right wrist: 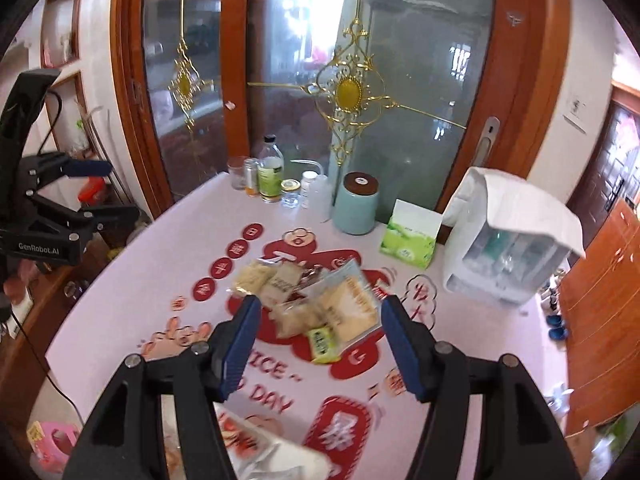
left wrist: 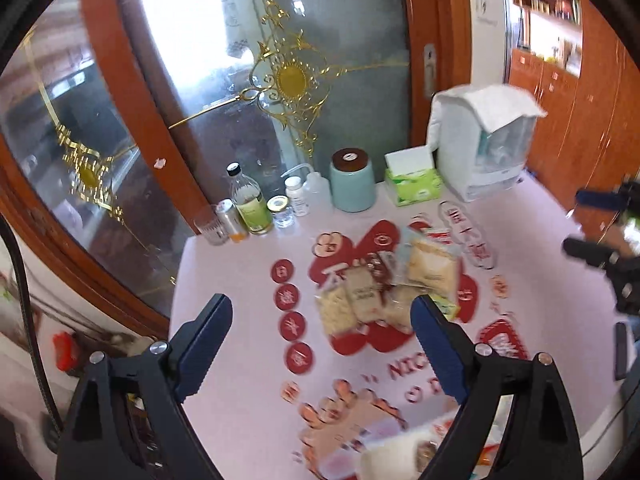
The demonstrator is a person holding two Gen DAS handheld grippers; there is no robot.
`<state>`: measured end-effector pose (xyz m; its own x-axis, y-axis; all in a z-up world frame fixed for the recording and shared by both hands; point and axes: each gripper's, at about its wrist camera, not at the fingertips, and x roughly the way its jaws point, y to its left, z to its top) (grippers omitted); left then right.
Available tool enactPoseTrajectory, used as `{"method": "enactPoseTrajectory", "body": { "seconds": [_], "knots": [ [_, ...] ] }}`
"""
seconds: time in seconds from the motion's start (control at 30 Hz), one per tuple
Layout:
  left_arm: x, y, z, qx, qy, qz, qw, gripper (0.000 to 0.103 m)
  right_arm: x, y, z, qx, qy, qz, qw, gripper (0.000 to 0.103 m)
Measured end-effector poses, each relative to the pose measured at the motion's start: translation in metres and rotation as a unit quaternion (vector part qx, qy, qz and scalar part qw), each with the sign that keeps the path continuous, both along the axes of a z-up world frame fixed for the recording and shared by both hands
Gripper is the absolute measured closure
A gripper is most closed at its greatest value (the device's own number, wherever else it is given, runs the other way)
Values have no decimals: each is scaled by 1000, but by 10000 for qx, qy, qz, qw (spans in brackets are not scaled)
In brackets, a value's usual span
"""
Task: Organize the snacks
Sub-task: 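Move both grippers over the remaining snack packs on the table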
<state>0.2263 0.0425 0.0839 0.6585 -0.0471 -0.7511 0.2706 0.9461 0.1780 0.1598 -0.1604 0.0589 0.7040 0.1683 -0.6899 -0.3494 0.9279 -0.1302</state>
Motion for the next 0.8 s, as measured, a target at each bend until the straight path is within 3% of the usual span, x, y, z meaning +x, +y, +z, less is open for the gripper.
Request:
{"method": "enactPoseTrajectory", "body": {
  "seconds": [0.07, 0.17, 0.33, 0.53, 0.7, 0.8],
  "knots": [
    [31, -3, -14, 243, 116, 35, 9996, 11, 28, -2, -3, -200, 80, -32, 9998, 40],
    [74, 1, -52, 261, 504, 257, 9981, 10, 60, -1, -20, -312, 298, -85, 9990, 40],
    [133, 8, -158, 270, 1475, 588, 9869, 11, 104, 7, -100, -397, 1066, -62, 9935, 40],
    [161, 11, -262, 142, 2346, 792, 9688, 11, 136, 11, -212, -361, 2048, -76, 9781, 40],
    [168, 4, -305, 4, 2603, 699, 9630, 11, 146, 9, -270, -201, 2652, -48, 9640, 40],
    [169, 1, -319, -107, 2703, 651, 9605, 11, 144, 10, -276, -8, 2635, 157, 9645, 40]
  ]
}}
